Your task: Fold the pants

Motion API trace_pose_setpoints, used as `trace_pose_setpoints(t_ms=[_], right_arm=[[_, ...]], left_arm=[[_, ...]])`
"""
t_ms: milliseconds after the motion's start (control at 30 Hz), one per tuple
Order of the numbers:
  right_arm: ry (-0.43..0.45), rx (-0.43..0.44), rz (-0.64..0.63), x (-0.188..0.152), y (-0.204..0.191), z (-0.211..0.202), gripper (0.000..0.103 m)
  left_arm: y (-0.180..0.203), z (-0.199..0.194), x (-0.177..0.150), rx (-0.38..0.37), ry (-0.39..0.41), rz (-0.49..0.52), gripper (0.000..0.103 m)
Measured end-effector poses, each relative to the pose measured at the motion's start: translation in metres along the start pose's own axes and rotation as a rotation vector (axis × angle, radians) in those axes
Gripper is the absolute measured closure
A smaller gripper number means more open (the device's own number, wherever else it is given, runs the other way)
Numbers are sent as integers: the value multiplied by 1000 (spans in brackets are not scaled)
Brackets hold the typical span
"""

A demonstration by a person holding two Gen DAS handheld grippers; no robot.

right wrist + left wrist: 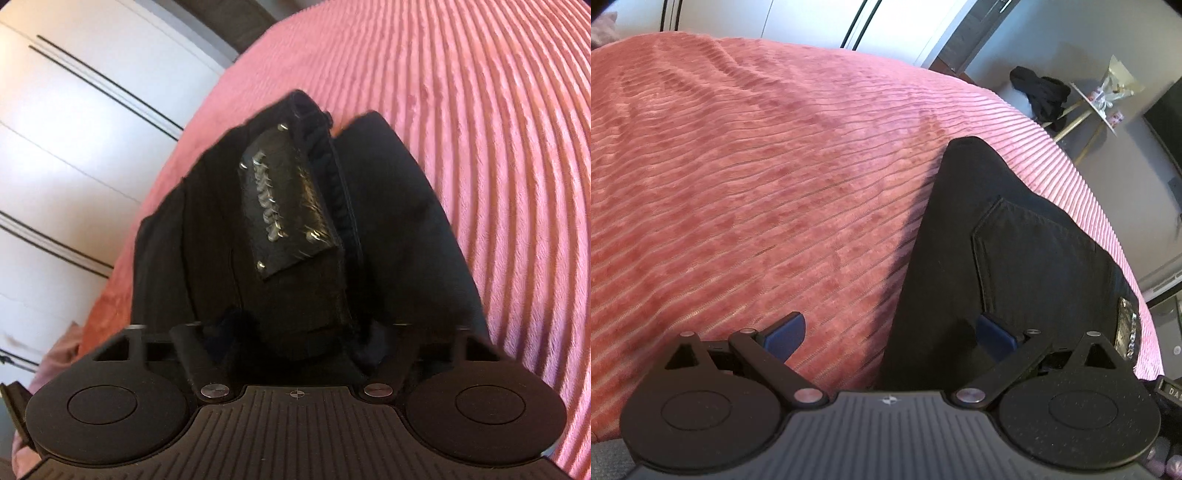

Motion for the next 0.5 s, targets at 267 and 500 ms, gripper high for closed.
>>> trace_pose_setpoints(t_ms=[267,500], right_arm=[[274,-216,-447,-34,-87,-32,72],[329,-261,-425,-34,-86,-50,73]], left_arm=[[4,1,-2,35,-6,24,4],[5,0,-1,39,3,44,4]])
Point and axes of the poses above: each gripper's, at about its wrist camera, not at the fingertips, and z roughly the way its jaws point, y to its right, x to its top, the point moved 3 cm from there along z, roughly the way its jaws point, and after that the axes turned 5 degrees about z, right-handed, at the moved point
